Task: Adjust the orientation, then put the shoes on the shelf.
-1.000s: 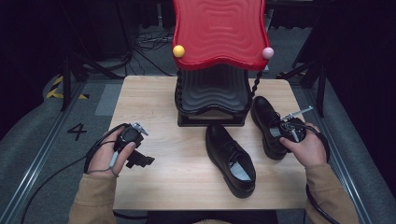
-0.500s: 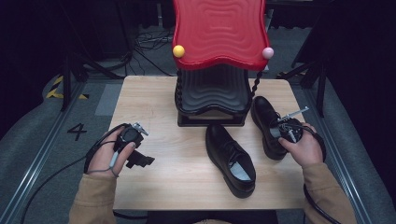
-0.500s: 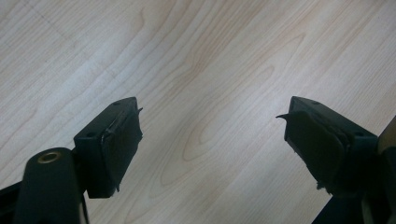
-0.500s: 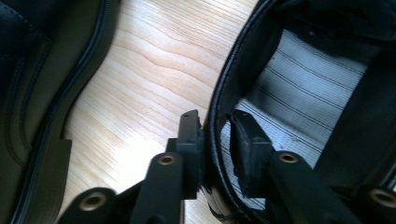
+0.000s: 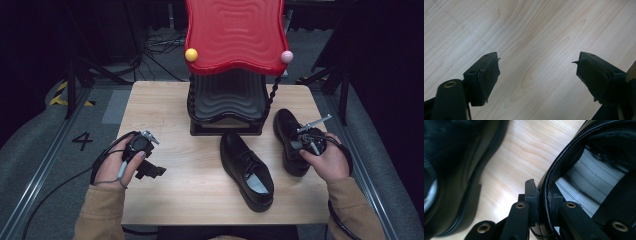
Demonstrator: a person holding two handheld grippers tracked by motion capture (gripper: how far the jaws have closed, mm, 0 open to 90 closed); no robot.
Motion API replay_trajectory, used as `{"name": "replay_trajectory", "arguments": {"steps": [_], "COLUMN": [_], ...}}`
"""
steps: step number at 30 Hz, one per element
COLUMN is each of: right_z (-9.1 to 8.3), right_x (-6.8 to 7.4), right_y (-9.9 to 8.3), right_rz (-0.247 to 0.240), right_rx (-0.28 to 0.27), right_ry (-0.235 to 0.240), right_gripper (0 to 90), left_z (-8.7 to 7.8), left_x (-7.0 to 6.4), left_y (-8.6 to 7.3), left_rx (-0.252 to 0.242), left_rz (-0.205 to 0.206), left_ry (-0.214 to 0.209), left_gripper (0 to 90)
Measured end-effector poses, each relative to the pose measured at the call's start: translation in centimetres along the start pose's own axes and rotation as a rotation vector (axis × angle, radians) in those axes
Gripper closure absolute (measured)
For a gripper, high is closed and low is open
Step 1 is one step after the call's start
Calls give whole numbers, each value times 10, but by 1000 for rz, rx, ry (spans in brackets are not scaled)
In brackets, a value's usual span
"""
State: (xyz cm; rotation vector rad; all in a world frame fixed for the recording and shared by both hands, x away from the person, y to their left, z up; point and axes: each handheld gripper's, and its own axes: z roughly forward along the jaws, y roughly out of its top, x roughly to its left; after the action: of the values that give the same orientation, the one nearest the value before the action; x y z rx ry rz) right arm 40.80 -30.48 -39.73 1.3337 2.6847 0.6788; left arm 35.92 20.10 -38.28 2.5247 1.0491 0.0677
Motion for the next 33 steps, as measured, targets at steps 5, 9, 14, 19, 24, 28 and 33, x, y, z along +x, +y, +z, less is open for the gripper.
{"name": "replay_trajectory", "arguments": {"steps": [5, 9, 14, 19, 24, 28, 33], "right_z": [-24, -36, -43, -49, -52, -52, -51], "right_x": [12, 21, 32, 46, 56, 63, 67], "right_y": [-4, -7, -11, -12, -13, -13, -12], "right_rz": [-34, -64, -90, -139, -183, -210, -232], "right_rx": [-8, 15, 57, 100, 111, 125, 125], "right_ry": [34, 55, 79, 99, 123, 128, 140], "right_gripper": [822, 817, 809, 806, 798, 796, 793], "left_z": [-1, -1, 0, -1, 1, 3, 1], "left_x": [1, 2, 0, 1, 0, 0, 0], "left_y": [3, 4, 6, 8, 10, 10, 11], "left_rx": [-12, -10, -6, -12, -2, 6, -2], "left_rz": [6, 4, 18, 16, 26, 29, 25], "left_ry": [-4, -1, -12, -7, -11, -12, -13], "left_gripper": [191, 192, 189, 190, 191, 191, 190]}}
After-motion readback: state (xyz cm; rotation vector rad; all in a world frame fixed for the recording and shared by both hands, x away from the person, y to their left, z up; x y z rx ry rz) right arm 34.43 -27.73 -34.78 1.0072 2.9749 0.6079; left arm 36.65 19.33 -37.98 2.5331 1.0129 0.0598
